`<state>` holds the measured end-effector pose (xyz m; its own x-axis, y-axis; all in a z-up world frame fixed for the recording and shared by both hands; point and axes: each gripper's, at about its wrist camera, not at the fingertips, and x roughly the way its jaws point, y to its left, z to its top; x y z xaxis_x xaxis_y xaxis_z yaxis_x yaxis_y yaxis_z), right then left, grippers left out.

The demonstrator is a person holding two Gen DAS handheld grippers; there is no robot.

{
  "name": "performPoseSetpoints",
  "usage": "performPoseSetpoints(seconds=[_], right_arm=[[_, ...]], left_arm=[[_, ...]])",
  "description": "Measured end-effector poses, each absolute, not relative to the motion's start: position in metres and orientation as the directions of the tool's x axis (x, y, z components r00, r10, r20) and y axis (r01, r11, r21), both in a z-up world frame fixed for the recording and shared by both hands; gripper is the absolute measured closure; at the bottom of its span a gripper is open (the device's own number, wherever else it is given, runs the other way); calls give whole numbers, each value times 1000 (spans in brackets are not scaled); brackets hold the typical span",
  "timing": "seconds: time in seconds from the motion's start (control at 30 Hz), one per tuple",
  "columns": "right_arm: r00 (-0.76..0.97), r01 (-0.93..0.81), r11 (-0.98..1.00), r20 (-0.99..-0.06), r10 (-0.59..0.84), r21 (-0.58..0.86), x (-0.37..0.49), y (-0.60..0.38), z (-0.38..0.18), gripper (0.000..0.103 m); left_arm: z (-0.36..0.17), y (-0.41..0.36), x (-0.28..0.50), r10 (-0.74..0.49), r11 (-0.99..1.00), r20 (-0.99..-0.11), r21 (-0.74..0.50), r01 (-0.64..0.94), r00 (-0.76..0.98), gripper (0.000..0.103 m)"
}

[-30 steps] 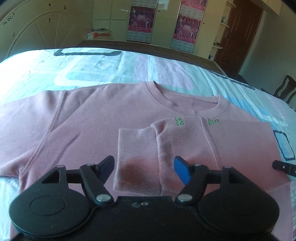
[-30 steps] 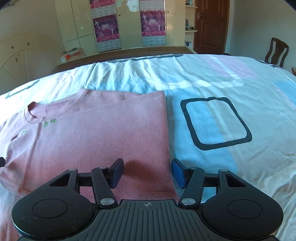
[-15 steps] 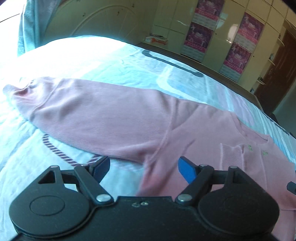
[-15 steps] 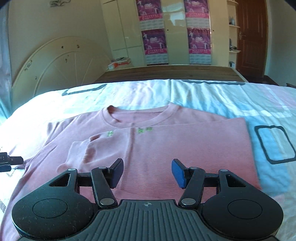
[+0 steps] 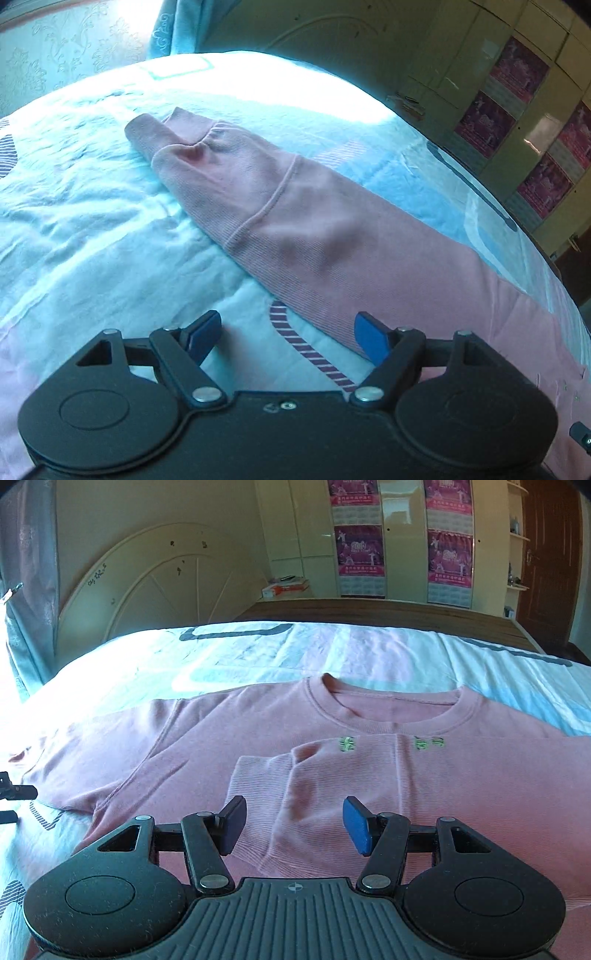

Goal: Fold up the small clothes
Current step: 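Move the left tool to the other sleeve cuff and grasp it, then fold the held sleeve across the chest with the left tool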

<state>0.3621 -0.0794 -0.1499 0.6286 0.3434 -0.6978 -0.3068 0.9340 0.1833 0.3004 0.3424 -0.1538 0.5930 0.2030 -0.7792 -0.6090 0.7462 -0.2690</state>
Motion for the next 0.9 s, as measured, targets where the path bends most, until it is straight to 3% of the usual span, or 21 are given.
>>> performPoseSetpoints(seconds=[0.3,0.4,0.47,0.57,0.7,0.8,0.9], right_arm=[[619,-303,939,-715,326,166,374,-51,-161,45],[622,-290,944,-719,310,157,376,-50,-163,45],[626,-281,948,-720,299,149,378,-50,-163,45],[640,-265,955,-716,280,136,378,-51,-163,45],[564,-251,959,-785,257,134,387,-51,-187,46],[575,-266,956,-777,258,121,388,-50,-188,45],[585,-243,950,-752,304,195,386,-62,-181,45]], left_arm=[[-162,416,315,230,642,-707,-406,-650,668,32],[-164,431,323,252,611,-689,-431,-664,679,54],[-167,439,325,264,591,-687,-440,-676,677,76],[-169,446,326,269,585,-690,-438,-683,672,94],[-155,432,326,279,640,-663,-411,-650,694,98],[-129,403,330,253,731,-614,-384,-564,747,98],[-98,352,341,180,842,-561,-337,-422,808,98]])
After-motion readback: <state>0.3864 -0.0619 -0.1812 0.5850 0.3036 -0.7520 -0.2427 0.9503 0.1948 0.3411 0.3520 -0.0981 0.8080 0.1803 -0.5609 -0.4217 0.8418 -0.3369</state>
